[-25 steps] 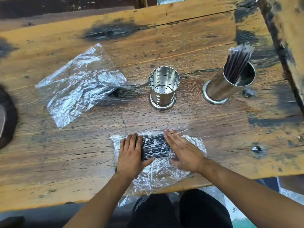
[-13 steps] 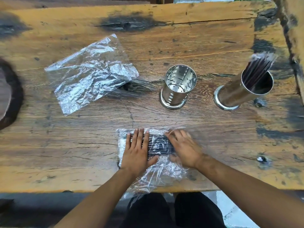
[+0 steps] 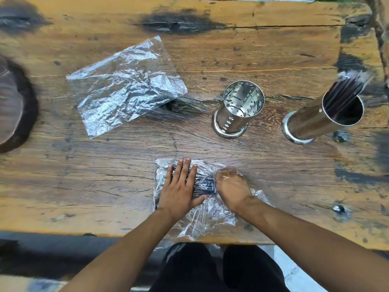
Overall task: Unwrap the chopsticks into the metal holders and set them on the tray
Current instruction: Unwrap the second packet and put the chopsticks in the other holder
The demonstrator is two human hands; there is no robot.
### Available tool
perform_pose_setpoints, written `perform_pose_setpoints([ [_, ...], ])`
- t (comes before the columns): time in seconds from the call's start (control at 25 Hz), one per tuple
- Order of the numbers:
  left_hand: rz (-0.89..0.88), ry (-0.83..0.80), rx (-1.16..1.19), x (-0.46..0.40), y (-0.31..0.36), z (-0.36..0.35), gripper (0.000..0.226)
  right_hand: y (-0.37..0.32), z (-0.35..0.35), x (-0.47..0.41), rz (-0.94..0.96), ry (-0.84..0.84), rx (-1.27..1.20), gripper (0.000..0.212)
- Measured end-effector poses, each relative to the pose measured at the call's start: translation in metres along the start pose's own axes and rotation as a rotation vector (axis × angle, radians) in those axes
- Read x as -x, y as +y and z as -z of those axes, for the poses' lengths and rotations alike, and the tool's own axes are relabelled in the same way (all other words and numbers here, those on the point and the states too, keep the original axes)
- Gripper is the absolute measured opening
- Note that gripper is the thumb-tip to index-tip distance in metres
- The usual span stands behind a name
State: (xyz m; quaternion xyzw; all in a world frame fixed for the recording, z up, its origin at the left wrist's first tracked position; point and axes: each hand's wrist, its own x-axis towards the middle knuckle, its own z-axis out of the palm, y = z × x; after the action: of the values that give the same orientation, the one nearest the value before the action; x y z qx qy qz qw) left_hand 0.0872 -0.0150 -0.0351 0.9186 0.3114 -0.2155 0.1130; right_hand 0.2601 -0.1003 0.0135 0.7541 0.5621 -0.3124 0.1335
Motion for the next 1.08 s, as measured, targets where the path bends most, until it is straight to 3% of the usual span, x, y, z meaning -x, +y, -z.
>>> perform_pose_setpoints([
  [0.44,0.045,0.048,0.064,0.003,-0.001,0.002,0.109,0.005,0.004,0.004,-0.002,-0.011,-0.052,0.024],
  [0.6,0.039,0.084,0.112,0.003,-0.004,0.001,0.108,0.011,0.004,0.002,0.044,0.06,-0.058,0.037],
  [0.8,0.019,0.047,0.117,0.009,-0.015,-0.006,0.102,0.046,-0.001,0.022,-0.016,-0.014,-0.166,0.032],
  [1.08,0.036,-0.033,0.099,0.011,-0.003,-0.009,0.099,0.05,0.002,0.039,-0.096,-0.016,-0.029,0.048],
])
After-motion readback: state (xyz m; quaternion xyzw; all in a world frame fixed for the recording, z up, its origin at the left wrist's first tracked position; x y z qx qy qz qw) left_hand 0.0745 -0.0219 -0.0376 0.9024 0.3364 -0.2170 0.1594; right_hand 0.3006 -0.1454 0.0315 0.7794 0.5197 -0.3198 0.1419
